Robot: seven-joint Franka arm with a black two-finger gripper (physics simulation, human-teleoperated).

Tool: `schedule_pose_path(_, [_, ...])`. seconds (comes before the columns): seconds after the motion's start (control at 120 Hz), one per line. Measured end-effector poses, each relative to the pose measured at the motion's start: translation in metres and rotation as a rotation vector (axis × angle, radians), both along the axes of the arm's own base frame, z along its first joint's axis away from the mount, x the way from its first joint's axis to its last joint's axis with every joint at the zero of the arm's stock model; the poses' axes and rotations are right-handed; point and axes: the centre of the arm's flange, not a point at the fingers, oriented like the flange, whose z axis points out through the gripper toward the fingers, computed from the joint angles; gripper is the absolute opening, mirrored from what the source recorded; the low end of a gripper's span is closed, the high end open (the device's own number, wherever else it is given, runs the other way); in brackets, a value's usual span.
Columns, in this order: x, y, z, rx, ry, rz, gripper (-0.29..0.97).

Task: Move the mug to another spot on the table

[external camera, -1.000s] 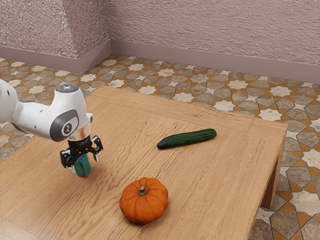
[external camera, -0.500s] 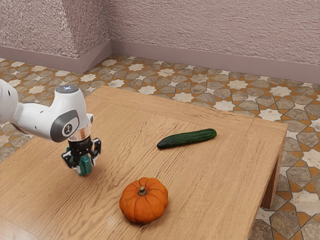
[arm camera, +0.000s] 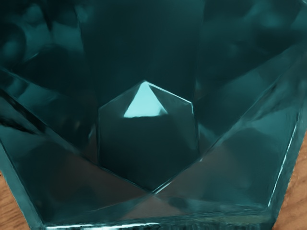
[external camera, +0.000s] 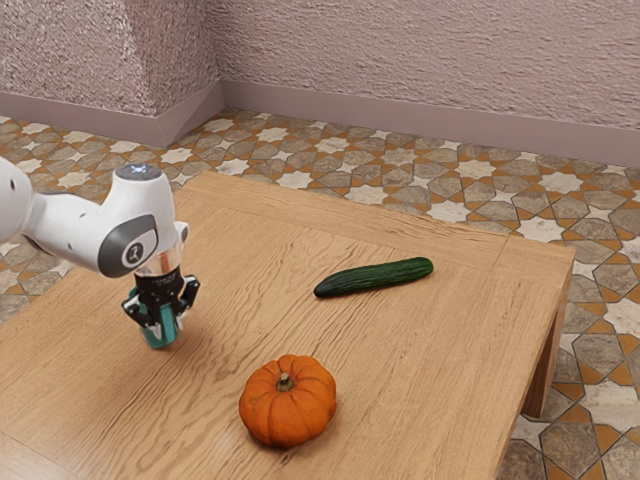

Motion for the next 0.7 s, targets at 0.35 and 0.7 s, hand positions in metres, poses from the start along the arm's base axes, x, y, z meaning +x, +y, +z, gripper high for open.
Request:
schedule_pose_path(0.35, [0.006, 0.011, 0.007, 0.164, -0.003, -0.168, 0.11])
schedule_pose_path(0.7, [0.013, 0.007, 0.013, 0.272, -0.076, -0.295, 0.03])
